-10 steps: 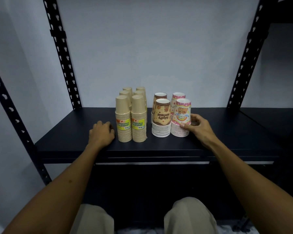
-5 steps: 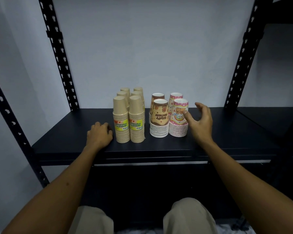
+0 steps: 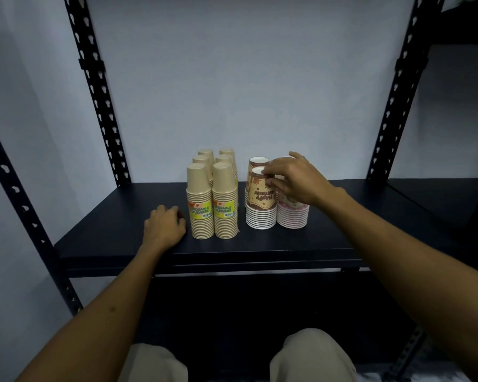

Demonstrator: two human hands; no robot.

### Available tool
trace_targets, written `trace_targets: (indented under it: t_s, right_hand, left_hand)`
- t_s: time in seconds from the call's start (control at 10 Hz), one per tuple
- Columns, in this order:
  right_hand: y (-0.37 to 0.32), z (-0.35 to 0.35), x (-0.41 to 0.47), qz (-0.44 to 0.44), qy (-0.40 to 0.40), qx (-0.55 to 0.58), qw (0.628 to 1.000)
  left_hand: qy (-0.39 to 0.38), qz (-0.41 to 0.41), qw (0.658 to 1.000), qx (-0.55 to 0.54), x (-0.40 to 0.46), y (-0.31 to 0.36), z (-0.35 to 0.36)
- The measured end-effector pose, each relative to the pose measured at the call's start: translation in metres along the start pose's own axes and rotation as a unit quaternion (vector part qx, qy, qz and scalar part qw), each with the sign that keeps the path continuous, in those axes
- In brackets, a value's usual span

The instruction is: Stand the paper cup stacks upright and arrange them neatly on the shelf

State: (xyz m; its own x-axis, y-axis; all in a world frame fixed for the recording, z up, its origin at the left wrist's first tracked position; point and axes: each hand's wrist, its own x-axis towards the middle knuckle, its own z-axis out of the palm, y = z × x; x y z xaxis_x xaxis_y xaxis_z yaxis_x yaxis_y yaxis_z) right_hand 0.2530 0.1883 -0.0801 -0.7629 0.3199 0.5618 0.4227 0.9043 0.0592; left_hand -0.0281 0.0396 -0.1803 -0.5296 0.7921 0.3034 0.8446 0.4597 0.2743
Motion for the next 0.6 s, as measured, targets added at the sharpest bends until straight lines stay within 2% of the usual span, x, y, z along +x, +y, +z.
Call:
trace_targets:
  t_s: [0.5, 0.6]
  right_hand:
    - [-0.0055, 0.0024, -0.0033, 0.014, 0.044, 0.029, 0.999]
    - [-0.0082, 0.0021, -0.0093, 0.026, 0.099, 0.018, 0.995]
  left_hand:
    - [-0.007, -0.005, 1.000, 0.002, 0.0002, -0.0006, 0.0003]
    - [-0.002, -0.006, 1.000, 0.002, 0.0009, -0.0003, 0.0009]
